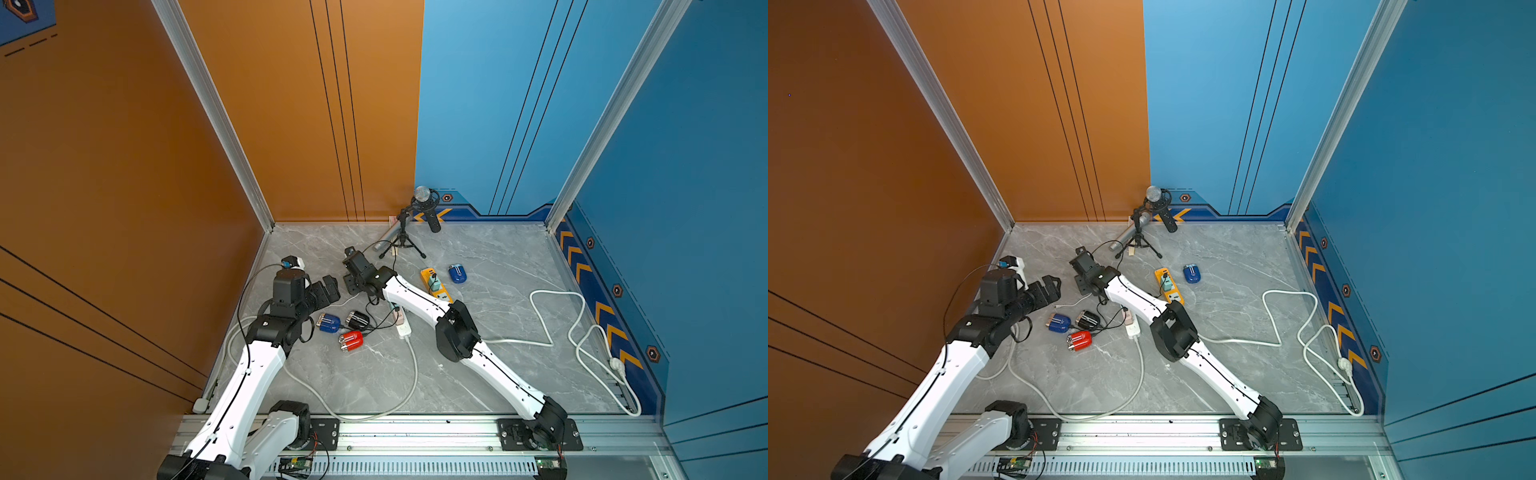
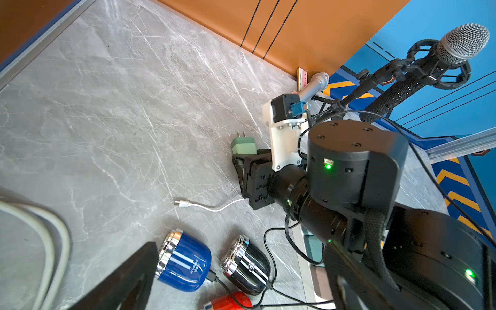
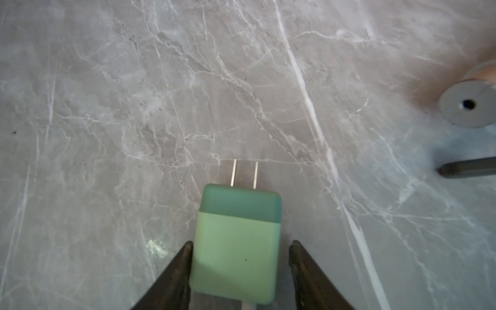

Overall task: Unplug the electric shaver
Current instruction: Place the plug at the center of the board.

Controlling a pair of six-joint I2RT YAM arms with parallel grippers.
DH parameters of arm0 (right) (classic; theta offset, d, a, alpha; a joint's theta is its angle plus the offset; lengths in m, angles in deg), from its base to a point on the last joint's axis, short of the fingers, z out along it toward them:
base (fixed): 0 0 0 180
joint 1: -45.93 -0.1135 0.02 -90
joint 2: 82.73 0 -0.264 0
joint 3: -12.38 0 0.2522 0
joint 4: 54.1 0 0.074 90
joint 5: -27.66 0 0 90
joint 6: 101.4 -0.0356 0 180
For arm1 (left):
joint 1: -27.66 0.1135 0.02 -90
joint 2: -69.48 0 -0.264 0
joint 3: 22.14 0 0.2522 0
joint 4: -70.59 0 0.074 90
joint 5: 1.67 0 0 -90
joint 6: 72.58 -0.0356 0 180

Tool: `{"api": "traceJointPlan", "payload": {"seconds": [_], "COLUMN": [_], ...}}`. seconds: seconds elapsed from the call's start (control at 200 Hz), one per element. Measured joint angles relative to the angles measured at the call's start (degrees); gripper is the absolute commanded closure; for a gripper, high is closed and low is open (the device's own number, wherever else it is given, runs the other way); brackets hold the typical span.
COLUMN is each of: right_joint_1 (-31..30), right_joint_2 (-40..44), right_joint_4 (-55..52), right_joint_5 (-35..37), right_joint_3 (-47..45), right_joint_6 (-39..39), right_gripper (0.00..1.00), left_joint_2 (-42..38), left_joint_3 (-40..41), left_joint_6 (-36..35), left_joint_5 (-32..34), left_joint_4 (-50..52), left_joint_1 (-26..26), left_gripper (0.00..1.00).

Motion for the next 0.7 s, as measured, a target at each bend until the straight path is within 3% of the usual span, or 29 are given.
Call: {"api": "traceJointPlan", "payload": {"seconds": [0.34, 0.535, 0.701], "right_joint_1": [0.7, 3.5, 7.0], "right_joint_2": [2.7, 17.0, 34.1], "right_joint_4": [3.8, 4.3, 5.9], "right_joint_5": [-0.1, -0.1, 0.1], "right_joint_3": [-1.5, -12.4, -26.4], "right_joint_6": [1.7, 2.7, 3.5], "right_gripper": [0.29, 0.27, 0.26], "left_joint_2": [-0.6, -0.4, 3.8], "left_joint_3": [0.0, -3.8, -9.9], "left_joint_6": [0.4, 0.4, 0.4], "left_joint_5": [-0.4, -0.5, -0.5], "left_joint_4": [0.5, 1.2, 1.2], "left_joint_1": [0.0, -0.7, -4.4], "left_gripper": [0.01, 0.01, 0.01]}}
